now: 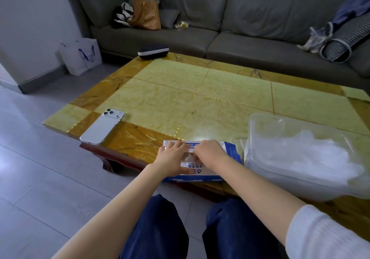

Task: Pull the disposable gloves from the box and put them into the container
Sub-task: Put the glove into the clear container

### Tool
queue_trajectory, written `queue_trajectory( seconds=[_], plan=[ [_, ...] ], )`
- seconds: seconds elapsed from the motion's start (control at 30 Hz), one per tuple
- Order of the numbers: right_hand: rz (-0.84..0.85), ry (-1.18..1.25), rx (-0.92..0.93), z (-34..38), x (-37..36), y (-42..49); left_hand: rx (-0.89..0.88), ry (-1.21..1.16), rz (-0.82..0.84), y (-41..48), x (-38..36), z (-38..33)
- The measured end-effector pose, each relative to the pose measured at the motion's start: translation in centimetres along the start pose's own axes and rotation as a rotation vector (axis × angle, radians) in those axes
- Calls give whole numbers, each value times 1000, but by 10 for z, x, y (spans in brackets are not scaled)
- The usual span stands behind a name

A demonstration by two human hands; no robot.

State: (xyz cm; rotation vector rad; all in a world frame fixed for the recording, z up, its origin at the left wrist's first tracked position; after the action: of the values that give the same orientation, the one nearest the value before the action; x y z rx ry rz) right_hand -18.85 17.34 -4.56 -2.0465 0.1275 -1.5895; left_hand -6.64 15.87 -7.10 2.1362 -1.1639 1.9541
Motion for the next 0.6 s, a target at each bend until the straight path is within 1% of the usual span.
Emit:
queue_trajectory(
  seconds=[0.07,0.13,0.23,0.3,0.43,0.53,0.6],
  plan=[
    [-34,65,-9,-4,-2,-1,-6,-16,-5,0,0,0],
    [-87,205,-44,-11,-4,-5,-7,-34,-12,1,0,1],
    [-216,432,-111,-24,-3,-13,4,-49,-5,2,0,2],
    [-324,521,-169,-34,7,-20,7,-53,2,1,0,2],
    [-583,587,-296,-64,42,-40,14,-52,12,-1,2,-1],
    [-680,565,-326,-83,63,-59,4,-57,59,-2,6,-1],
    [-720,567,-321,-91,71,-74,-33,-142,92,-2,13,-1]
  ],
)
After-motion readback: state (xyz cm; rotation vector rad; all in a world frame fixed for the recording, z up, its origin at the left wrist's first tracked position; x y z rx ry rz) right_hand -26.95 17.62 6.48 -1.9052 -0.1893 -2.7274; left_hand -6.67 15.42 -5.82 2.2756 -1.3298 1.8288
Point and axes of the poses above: each hand's wrist, its own y-axis towards the middle knuckle, its own x-axis out of the back of the hand, z = x × y, the point moved 2 cm from there along y, towards the middle knuckle, and after that the axes turned 14 degrees about z, right-handed, at the moved point
